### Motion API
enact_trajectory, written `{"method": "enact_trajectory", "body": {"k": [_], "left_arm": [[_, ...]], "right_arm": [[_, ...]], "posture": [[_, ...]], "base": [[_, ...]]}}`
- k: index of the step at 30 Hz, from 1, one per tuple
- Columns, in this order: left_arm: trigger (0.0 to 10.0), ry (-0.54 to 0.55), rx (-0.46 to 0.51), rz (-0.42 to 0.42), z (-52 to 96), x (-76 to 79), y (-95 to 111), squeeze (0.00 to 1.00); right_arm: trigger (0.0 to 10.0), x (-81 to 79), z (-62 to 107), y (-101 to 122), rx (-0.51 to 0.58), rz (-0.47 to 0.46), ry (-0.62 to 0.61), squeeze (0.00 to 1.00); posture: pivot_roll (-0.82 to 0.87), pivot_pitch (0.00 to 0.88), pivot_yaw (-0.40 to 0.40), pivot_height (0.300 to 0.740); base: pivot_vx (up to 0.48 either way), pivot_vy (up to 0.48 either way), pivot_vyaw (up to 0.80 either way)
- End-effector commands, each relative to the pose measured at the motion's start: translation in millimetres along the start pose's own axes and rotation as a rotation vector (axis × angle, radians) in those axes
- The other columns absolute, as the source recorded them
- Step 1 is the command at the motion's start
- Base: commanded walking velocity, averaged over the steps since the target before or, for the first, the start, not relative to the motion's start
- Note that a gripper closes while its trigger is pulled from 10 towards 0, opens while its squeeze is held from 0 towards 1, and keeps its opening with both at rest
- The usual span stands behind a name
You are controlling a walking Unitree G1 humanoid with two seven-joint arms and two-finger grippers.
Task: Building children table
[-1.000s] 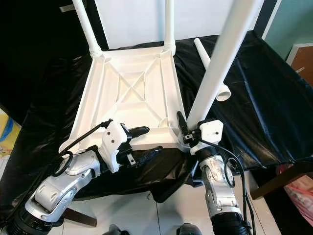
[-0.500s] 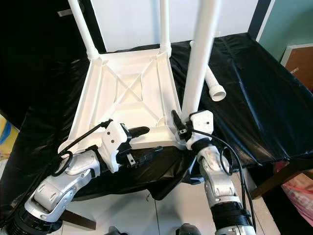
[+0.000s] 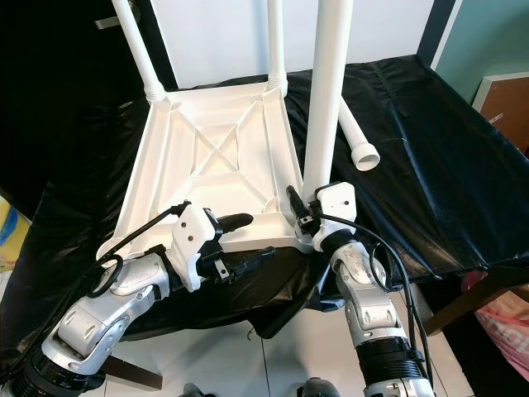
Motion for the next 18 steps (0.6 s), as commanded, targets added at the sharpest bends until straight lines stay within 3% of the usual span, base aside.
{"method": "enact_trajectory", "body": {"k": [1,9,14,18], "left_arm": [[10.0,-0.118,-0.022,-0.011,1.0,11.1,-0.1,0.00],[10.0,-0.119,-0.018,-0.013,0.9,11.4,0.6,0.00],[10.0,-0.119,-0.015,-0.010,0.8,11.9,1.2,0.00],[10.0,-0.120,-0.014,-0.009,1.0,12.1,1.3,0.00]], "right_arm": [[10.0,-0.7,11.0,-35.1,-0.176,-0.022,-0.044,0.00],[10.0,2.9,17.1,-35.9,-0.206,-0.073,-0.273,0.00],[10.0,-6.7,17.6,-35.2,-0.220,-0.092,-0.277,0.00],[10.0,-3.2,19.0,-34.6,-0.224,-0.070,-0.319,0.00]], "posture": [[-0.09,0.077,0.062,0.740],[-0.09,0.074,0.058,0.740],[-0.08,0.073,0.056,0.740],[-0.08,0.075,0.054,0.740]], "base": [[0.000,0.000,0.00],[0.000,0.000,0.00],[0.000,0.000,0.00],[0.000,0.000,0.00]]}}
Point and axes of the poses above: a point about 5 cm out from each wrist's last joint towards the gripper, its own z axis pointing back from the gripper into the wrist, its own y axis along the axis of the wrist's last joint, x = y × z, the point moved 3 cm from there along -z, pointing out of the wrist towards the gripper, and after that the axes turned 12 degrees about z, right-handed, at the moved point
